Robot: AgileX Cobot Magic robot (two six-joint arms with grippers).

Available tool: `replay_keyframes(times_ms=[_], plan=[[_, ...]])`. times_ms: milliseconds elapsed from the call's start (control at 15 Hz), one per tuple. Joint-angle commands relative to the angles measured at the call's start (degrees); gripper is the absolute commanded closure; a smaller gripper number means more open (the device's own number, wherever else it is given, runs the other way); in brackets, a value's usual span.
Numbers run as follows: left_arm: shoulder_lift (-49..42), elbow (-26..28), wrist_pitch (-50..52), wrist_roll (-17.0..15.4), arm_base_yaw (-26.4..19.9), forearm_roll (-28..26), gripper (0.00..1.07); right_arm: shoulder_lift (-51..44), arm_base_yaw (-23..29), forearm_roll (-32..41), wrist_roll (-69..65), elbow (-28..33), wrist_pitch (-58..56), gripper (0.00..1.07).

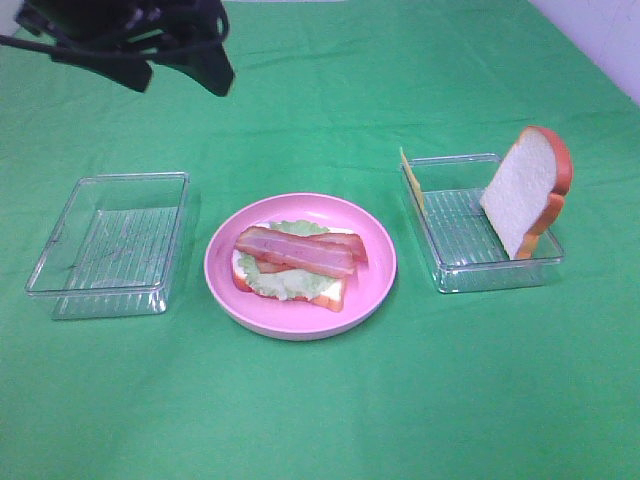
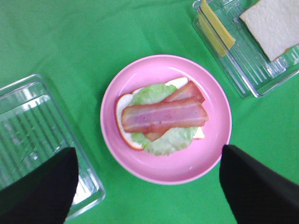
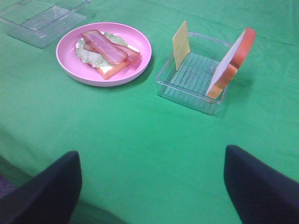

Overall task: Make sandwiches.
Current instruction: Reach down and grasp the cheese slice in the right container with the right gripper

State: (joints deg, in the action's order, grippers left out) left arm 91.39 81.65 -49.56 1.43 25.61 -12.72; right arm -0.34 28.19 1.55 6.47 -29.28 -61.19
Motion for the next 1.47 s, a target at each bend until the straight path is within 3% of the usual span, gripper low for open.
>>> replay_keyframes(times_ms=[67,267,467,533,733,1200,1467], plan=[[-7.91,-0.52,-9.45,-3.21,-0.11,5.67,0.28,-0.86,0.00,0.00,0.57,0.29,0.57,0.29],[-17.25,-6.88,-13.64,-4.58,-0.11,7.62,0.28,-0.86,0.00,0.00,0.57,0.29,0.57,0.29],[-29.79,-19.71,-14.73,-4.58,-0.11,7.68,0.28,-0.86,0.00,0.00,0.57,0.29,0.57,0.29],[-38.73,-28.71,-16.44,-4.58,-0.11,7.73,0.28,-0.86,0.00,0.00,0.57,0.29,0.57,0.29],[-53.40,-38.79,-18.33,-4.58,-0.11,8.54,0.28,-0.86,0.00,0.00,0.57,0.29,0.57,0.29],[-82.56,-47.61,-20.34,-4.35,-0.11,9.34,0.28,1.20,0.00,-2.75,0.57,-0.11,1.78,0.33],[-93.16,-50.42,-17.70,-4.35,-0.11,10.20,0.28,11.34,0.00,-2.92,-3.27,-1.32,11.63,0.35]])
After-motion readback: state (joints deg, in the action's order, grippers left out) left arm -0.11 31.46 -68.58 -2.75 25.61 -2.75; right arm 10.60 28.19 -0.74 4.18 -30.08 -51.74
